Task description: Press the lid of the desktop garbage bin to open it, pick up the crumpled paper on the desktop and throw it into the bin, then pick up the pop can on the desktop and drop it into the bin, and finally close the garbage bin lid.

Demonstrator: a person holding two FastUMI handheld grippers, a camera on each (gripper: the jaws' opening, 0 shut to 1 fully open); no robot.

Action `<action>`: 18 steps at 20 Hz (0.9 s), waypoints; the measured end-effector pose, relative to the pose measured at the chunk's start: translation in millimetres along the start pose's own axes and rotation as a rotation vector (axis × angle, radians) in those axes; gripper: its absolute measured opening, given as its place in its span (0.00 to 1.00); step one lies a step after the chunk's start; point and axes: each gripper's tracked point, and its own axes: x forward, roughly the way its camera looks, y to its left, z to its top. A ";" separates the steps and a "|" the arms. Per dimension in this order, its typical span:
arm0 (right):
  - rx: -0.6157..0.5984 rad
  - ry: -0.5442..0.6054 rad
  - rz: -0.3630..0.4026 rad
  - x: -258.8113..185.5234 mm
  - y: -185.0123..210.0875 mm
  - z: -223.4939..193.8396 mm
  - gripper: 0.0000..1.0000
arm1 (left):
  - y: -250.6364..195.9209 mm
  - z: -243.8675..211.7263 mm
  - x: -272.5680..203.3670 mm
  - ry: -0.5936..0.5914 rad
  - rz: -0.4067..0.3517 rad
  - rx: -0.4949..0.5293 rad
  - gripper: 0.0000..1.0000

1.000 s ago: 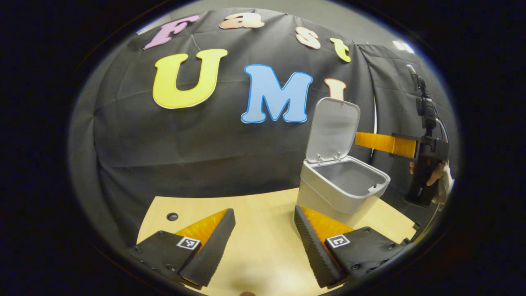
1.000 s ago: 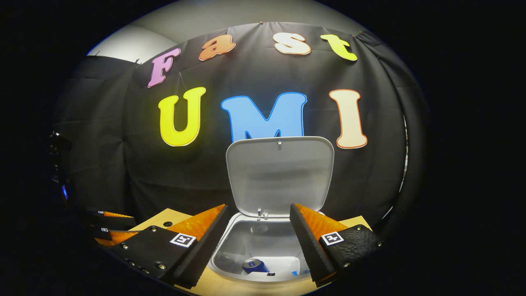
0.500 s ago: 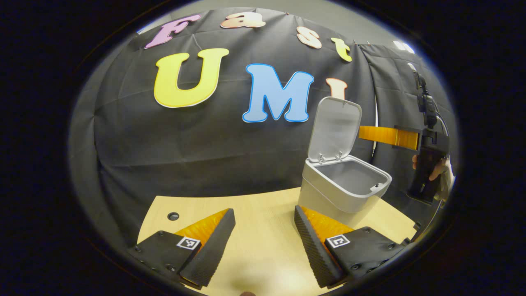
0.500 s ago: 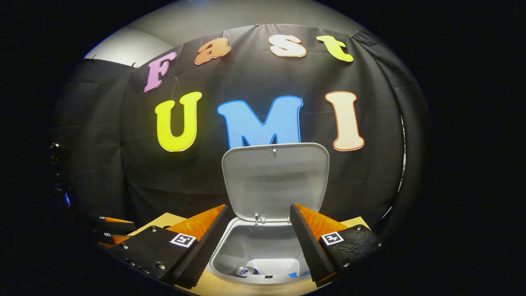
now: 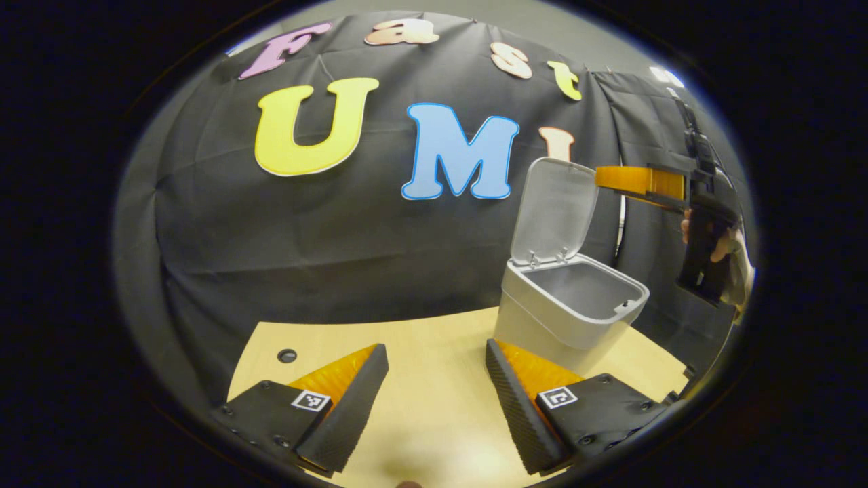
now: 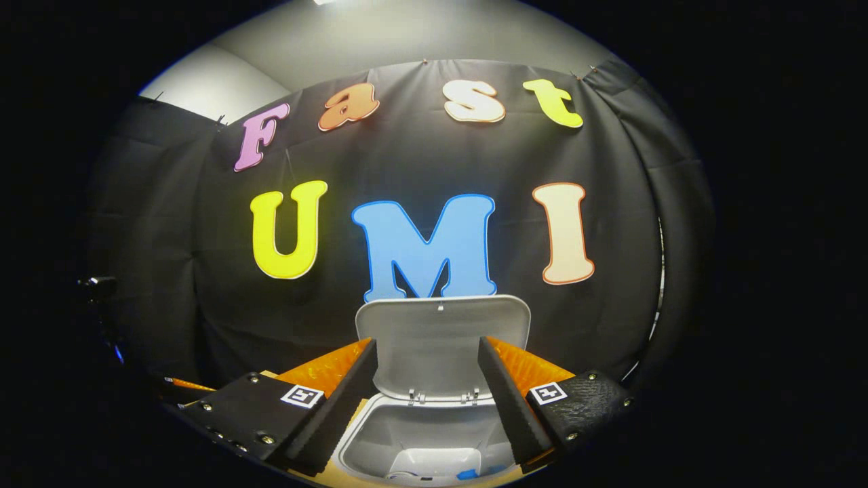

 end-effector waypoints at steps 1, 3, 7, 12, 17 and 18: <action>-0.005 -0.009 0.000 1.8 -0.3 4.9 0.95 | 1.9 -1.2 0.0 0.003 0.004 0.000 0.96; -0.012 -0.029 -0.006 5.5 -2.7 14.4 0.95 | 6.5 -3.0 1.2 0.007 0.011 -0.002 0.96; -0.015 -0.098 -0.026 11.5 -6.9 40.3 0.95 | 12.0 -5.3 4.1 0.013 0.020 -0.004 0.96; -0.009 -0.175 -0.083 25.9 -20.3 64.1 0.95 | 16.0 -6.8 8.4 0.017 0.026 -0.003 0.96; 0.019 -0.217 -0.110 38.3 -28.1 74.0 0.94 | 21.5 -12.9 10.8 0.030 0.031 -0.020 0.96; 0.023 -0.221 -0.115 42.2 -30.7 74.7 0.95 | 23.4 -13.4 11.2 0.031 0.034 -0.023 0.96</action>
